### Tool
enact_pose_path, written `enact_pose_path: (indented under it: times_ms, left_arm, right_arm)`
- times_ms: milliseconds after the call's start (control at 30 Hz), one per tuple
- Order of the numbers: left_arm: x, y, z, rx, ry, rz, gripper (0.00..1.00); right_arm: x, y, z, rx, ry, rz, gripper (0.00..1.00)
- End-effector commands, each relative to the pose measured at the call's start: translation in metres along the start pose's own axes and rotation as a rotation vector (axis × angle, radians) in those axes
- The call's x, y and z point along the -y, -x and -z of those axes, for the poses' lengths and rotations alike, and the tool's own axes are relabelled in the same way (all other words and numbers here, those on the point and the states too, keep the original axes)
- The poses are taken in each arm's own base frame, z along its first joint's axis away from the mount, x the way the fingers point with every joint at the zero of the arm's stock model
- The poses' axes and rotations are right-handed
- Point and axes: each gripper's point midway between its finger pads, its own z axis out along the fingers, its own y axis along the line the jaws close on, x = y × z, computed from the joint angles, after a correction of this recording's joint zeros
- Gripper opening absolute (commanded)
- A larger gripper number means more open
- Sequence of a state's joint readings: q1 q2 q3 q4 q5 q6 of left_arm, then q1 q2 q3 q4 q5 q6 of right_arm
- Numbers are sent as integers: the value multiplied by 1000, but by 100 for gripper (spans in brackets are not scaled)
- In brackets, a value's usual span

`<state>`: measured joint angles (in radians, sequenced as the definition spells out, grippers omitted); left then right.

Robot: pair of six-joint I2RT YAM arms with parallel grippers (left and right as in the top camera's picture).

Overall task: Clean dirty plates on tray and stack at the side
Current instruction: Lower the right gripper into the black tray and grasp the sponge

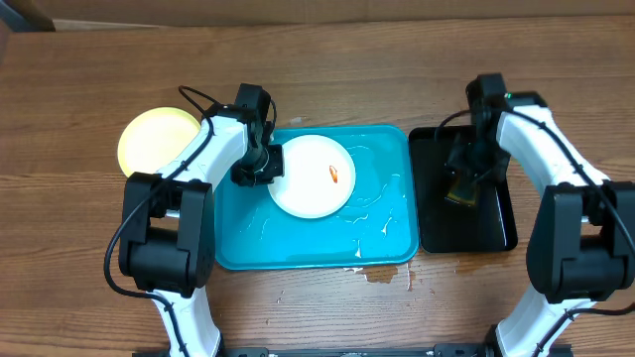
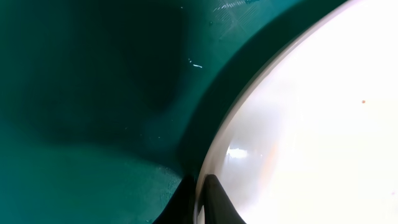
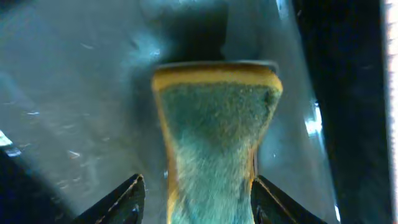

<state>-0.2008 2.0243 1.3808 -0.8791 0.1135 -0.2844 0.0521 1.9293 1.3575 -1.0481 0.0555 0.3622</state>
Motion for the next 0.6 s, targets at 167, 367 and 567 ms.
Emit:
enact_pose_path:
  times_ms: [167,367,567]
  left_arm:
    - [-6,-12,-15,-46,22,2,6]
    - [-5,-12,-15,-43,21,1,6]
    - [-5,-11,-15,-43,21,1,6]
  right_arm:
    - [9,-13,-41,27,-11,-11,4]
    - [8,-10,-33,21,-15,11,72]
    - [1,9,-25,85,6,42,80]
